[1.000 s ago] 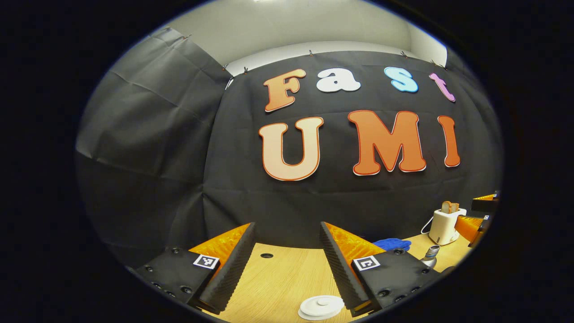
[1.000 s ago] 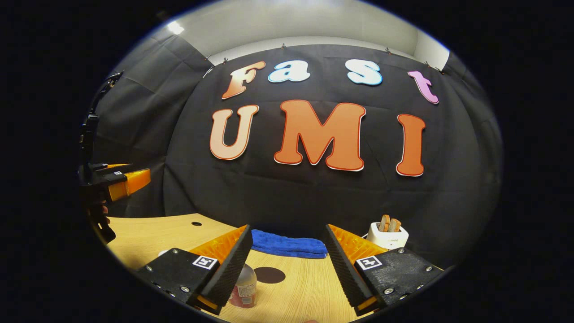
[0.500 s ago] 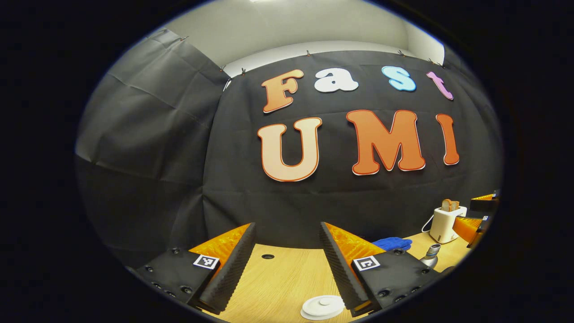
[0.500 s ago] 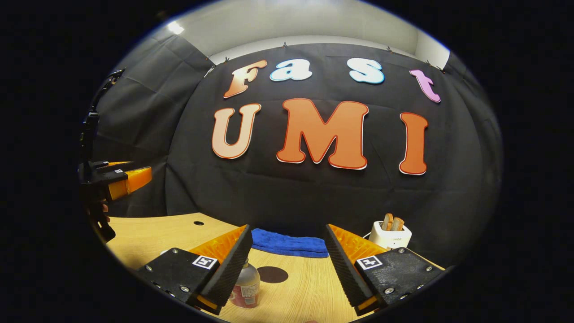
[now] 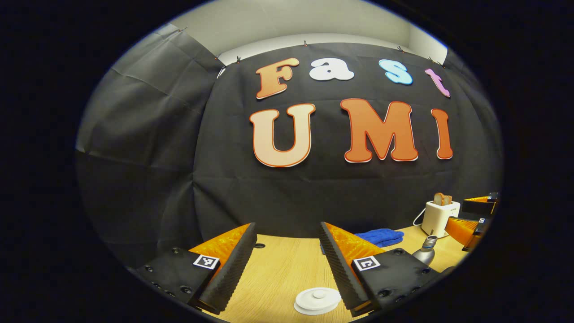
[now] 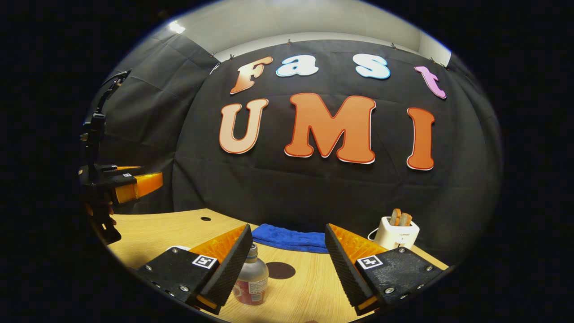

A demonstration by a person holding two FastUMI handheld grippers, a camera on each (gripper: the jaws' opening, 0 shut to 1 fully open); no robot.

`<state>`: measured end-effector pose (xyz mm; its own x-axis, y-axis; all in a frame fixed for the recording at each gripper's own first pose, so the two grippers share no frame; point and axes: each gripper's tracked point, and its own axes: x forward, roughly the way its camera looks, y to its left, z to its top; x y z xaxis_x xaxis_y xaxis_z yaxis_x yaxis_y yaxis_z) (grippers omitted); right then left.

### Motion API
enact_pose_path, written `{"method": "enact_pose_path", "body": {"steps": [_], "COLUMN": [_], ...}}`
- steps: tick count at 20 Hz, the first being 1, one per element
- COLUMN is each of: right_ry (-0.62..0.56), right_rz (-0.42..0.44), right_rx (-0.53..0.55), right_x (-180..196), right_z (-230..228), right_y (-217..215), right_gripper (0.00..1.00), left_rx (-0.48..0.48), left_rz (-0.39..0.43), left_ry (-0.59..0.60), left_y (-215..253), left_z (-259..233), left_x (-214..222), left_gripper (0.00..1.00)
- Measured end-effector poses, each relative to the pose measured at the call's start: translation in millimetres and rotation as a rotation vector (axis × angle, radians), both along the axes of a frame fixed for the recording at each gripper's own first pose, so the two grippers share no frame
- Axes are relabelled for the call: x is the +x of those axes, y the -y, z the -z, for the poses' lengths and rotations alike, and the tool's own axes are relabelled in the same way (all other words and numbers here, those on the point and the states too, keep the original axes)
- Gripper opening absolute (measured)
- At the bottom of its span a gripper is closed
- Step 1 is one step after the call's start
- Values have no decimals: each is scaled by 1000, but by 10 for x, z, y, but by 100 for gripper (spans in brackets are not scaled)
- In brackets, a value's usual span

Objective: Open the teacup lid with one hand, grasp the water bottle and pour water into the teacup with the other hand; after pouring, place the water bottle on the coaster and then close the teacup lid.

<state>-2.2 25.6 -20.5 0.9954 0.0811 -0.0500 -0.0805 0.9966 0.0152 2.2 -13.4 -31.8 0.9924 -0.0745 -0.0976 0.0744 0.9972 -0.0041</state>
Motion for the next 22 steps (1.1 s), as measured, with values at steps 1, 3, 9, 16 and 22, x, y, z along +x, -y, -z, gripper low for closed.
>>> {"method": "enact_pose_path", "body": {"steps": [1, 3, 9, 16, 22], "right_ry": [-5, -12, -59, -80, -147], "right_rz": [-11, -35, -75, -135, -170], "right_rx": [5, 17, -13, -73, -80], "right_x": [-11, -39, -121, -189, -159], "right_z": [21, 63, 305, 514, 807], "right_y": [-25, -73, -190, -382, -497], "right_gripper": [98, 97, 98, 98, 98], "left_rx": [4, 9, 66, 68, 106], "left_rz": [14, 42, 89, 143, 155], "left_ry": [-19, -58, -164, -260, -365], "left_y": [30, 97, 221, 340, 415], "left_z": [77, 212, 726, 1221, 1625], "left_x": [-11, -33, -133, -190, -179], "left_gripper": [92, 95, 94, 94, 92]}}
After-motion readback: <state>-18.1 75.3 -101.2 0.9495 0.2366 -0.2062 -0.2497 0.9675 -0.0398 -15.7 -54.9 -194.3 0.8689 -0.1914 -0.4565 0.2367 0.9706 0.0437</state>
